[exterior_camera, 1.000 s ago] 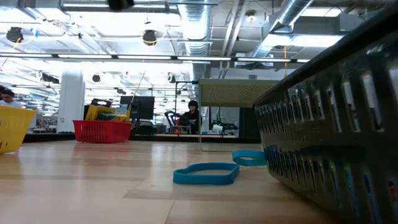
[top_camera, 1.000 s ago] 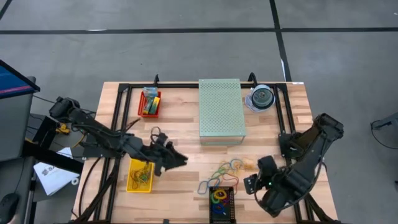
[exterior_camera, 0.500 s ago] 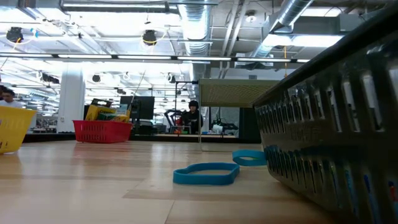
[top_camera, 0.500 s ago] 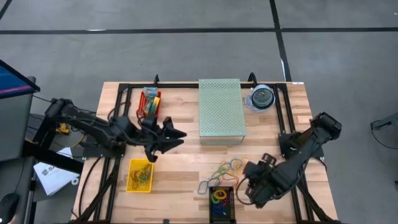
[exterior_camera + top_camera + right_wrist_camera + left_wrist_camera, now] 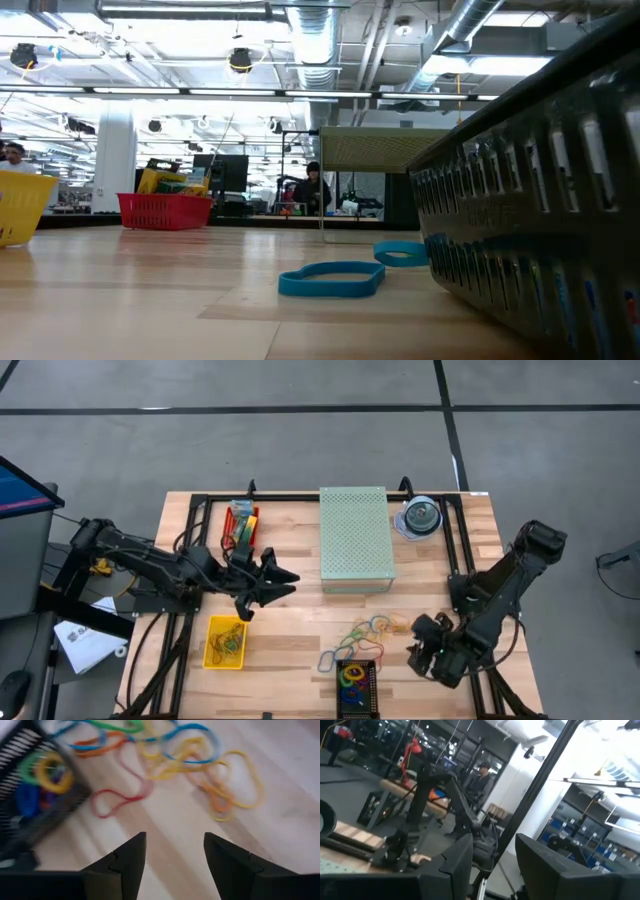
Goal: Pick & Place Office Desk Supplies
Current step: Put the yellow rubber band into the yellow bin
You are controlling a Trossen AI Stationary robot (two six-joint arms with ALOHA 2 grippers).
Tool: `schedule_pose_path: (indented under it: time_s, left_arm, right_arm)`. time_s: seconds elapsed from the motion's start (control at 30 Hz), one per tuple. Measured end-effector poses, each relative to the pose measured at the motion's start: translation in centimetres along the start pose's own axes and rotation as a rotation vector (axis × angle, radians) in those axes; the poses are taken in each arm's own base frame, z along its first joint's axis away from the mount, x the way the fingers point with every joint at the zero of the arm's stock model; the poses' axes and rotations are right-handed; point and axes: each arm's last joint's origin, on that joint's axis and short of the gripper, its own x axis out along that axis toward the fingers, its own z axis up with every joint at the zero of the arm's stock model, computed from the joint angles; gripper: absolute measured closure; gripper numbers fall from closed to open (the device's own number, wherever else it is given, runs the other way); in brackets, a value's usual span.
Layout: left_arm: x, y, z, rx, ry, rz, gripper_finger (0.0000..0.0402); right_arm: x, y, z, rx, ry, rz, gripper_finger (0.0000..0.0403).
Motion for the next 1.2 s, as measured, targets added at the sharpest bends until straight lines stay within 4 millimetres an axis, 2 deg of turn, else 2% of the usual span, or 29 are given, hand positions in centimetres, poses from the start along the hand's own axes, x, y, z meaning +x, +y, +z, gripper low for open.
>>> schedule_pose_path:
  time_s: [0.07, 0.2, 0.37, 0.57, 0.7, 0.9, 1.2]
  left_arm:
    - [0.0, 0.1, -0.2, 0.005, 0.017, 0.009, 0.0257]
    - [0.0, 0.1, -0.2, 0.002, 0.017, 0.009, 0.0259]
    - [0.0, 0.1, -0.1, -0.005, 0.006, 0.012, 0.0259]
    - [0.0, 0.1, -0.1, -0.005, -0.002, 0.028, 0.0260]
    - [0.0, 0.1, 0.0, -0.012, -0.010, 0.032, 0.0260]
    - [0.0, 0.1, 0.0, -0.019, -0.011, 0.031, 0.0260]
    - [0.0, 0.2, 0.1, -0.019, -0.022, 0.051, 0.0260]
  right_arm:
    - [0.5, -1.0, 0.0, 0.060, 0.002, -0.027, 0.0207]
    - [2.2, -3.0, 0.4, 0.381, 0.070, -0.115, 0.0207]
    - [3.5, -3.4, 2.0, 0.643, 0.088, -0.141, 0.0207]
    - [5.9, -4.0, 4.7, 0.811, 0.118, -0.248, 0.0207]
    - [7.3, -4.2, 5.8, 0.850, 0.150, -0.291, 0.0207]
    - [8.7, -3.4, 6.3, 0.816, 0.167, -0.350, 0.0207]
    - [9.1, -3.3, 6.5, 0.773, 0.166, -0.518, 0.0223]
